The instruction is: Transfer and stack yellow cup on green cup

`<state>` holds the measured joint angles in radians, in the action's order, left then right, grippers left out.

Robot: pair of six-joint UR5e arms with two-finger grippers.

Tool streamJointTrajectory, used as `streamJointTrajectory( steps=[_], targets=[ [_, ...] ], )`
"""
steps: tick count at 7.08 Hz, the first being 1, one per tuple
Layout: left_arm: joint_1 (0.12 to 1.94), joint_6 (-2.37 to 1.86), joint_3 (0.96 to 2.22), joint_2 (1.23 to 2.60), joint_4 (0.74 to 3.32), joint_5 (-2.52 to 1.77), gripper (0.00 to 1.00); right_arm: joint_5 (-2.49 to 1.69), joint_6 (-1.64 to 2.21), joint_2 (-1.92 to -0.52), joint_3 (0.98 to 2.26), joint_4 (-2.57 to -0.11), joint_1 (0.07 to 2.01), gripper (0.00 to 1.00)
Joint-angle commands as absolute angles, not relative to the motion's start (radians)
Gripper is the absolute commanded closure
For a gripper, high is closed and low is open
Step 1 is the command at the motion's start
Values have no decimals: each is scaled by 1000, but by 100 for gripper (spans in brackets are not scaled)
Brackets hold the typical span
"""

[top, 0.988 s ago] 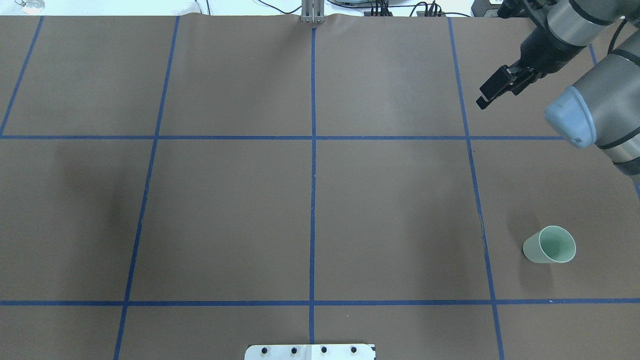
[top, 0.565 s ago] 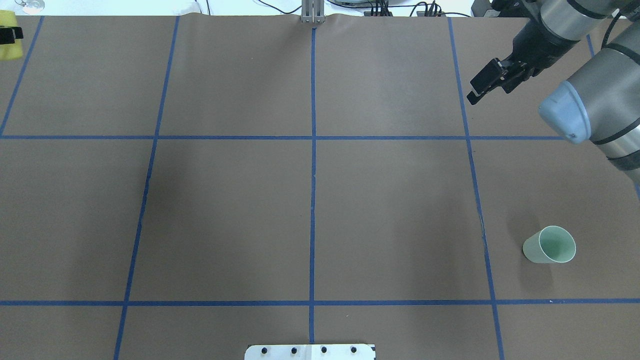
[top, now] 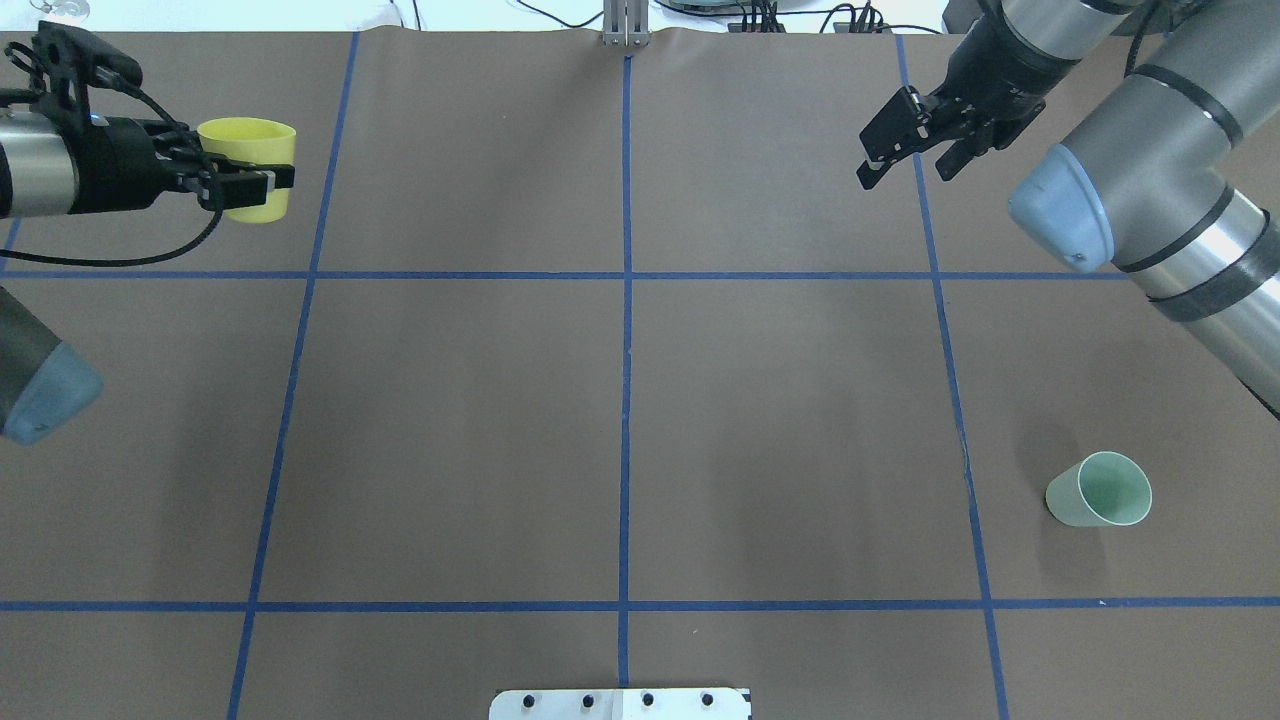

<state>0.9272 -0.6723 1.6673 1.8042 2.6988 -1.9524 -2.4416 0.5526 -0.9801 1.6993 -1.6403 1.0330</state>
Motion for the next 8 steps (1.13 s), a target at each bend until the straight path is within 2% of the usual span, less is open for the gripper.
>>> streamJointTrajectory(
  steps=[1, 2, 5, 8],
  targets=[
    [765, -727, 1683, 1891, 2703, -1927, 100, -2439, 754, -919, 1521, -1381, 968, 1],
    [671, -759, 1699, 1929, 2698, -1866, 100, -2439, 818, -885, 1475, -1318, 941, 1],
    [505, -793, 1686, 2049, 2681, -1711, 100, -2439, 955, -789, 1448, -1315, 862, 2],
    [439, -793, 1657, 2086, 2674, -1662, 100, -2477, 1011, -773, 1448, -1316, 850, 2]
  ],
)
